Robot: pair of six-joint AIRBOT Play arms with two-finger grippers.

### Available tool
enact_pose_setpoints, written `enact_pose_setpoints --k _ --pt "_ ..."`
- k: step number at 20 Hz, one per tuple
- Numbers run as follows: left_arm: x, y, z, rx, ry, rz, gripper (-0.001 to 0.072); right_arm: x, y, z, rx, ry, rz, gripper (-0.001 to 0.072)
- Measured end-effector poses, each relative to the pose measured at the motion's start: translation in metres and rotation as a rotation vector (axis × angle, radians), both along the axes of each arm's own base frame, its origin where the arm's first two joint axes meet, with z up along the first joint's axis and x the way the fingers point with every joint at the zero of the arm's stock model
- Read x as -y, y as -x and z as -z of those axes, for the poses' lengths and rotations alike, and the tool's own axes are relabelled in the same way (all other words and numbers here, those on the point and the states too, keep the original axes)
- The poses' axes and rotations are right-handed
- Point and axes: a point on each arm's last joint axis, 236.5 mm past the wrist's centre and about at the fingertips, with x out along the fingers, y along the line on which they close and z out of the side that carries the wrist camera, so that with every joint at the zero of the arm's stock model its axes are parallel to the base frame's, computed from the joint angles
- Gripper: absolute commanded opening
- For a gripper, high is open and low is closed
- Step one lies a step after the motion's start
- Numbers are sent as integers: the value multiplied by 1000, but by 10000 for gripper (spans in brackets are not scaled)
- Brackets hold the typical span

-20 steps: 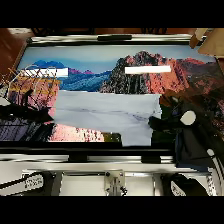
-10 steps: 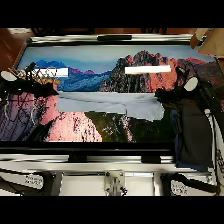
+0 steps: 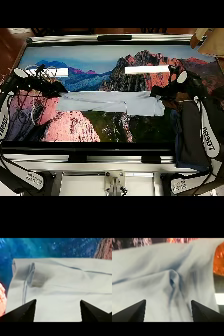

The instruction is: Fold the shirts.

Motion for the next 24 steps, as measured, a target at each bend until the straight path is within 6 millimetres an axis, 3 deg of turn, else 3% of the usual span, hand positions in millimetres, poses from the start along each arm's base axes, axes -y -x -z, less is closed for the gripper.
enact_pose_setpoints --k 5,12,18,24 --pt "4 9 -25 -16 16 54 654 15 21 12 -113 -70 -20 692" --pt "31 17 -59 25 11 136 654 17 30 37 -189 -108 -32 691" --pt "48 21 -69 47 7 181 654 38 24 23 -173 -19 -65 692" --pt "57 22 -70 53 6 201 654 36 31 43 -245 -31 -65 691"
